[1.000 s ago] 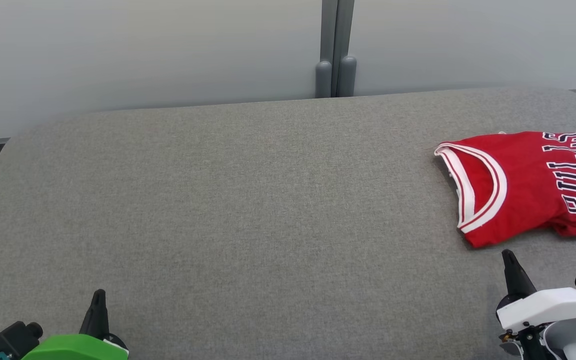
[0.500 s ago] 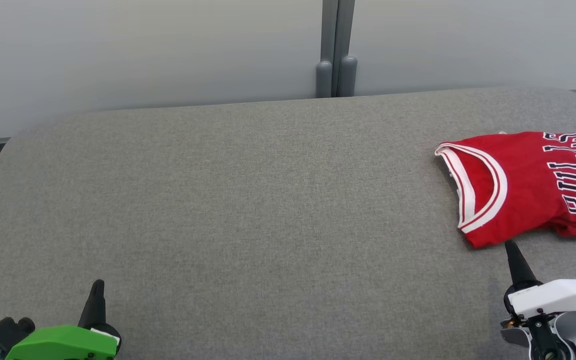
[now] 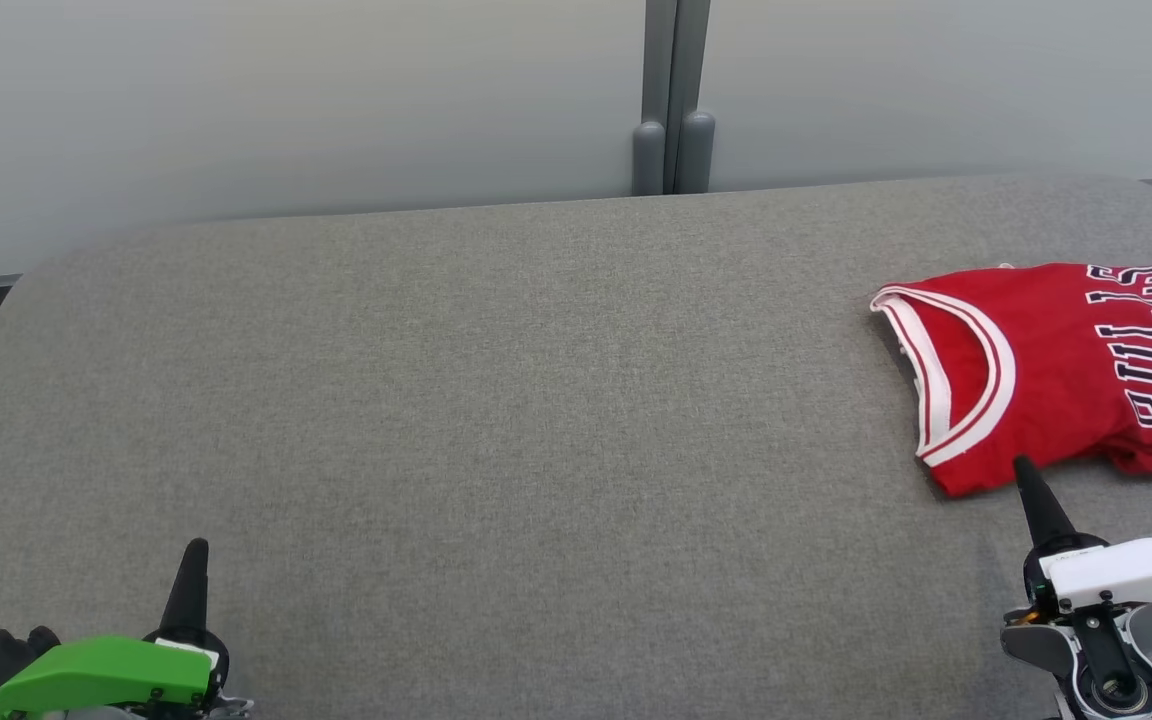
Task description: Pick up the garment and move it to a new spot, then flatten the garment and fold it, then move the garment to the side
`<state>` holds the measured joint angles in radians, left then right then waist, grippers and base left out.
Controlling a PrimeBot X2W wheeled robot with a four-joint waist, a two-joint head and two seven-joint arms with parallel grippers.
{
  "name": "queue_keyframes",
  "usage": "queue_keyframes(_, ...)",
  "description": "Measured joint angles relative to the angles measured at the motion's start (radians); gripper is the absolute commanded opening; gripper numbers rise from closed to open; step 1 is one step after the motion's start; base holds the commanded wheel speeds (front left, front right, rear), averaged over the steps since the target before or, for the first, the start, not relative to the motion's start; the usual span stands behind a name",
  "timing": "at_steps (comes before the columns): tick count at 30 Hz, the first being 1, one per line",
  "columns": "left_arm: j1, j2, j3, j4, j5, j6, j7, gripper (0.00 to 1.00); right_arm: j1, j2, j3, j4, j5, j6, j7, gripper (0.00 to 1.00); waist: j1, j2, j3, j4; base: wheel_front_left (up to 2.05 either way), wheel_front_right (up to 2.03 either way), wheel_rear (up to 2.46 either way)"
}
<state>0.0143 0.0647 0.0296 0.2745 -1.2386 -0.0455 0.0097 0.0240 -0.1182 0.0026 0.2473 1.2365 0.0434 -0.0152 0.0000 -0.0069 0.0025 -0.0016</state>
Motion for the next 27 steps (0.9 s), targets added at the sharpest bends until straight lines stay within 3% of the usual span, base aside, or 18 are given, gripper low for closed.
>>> queue_keyframes(27, -0.072, -0.021, 0.049, 0.007, -0.327, -0.07, 0.099, 0.0, -0.065, 0.054, -0.095, 0.024, 0.362, 0.069, 0.089, 0.0, 0.0, -0.0001, 0.0, 0.002, 0.0, 0.0, 0.0)
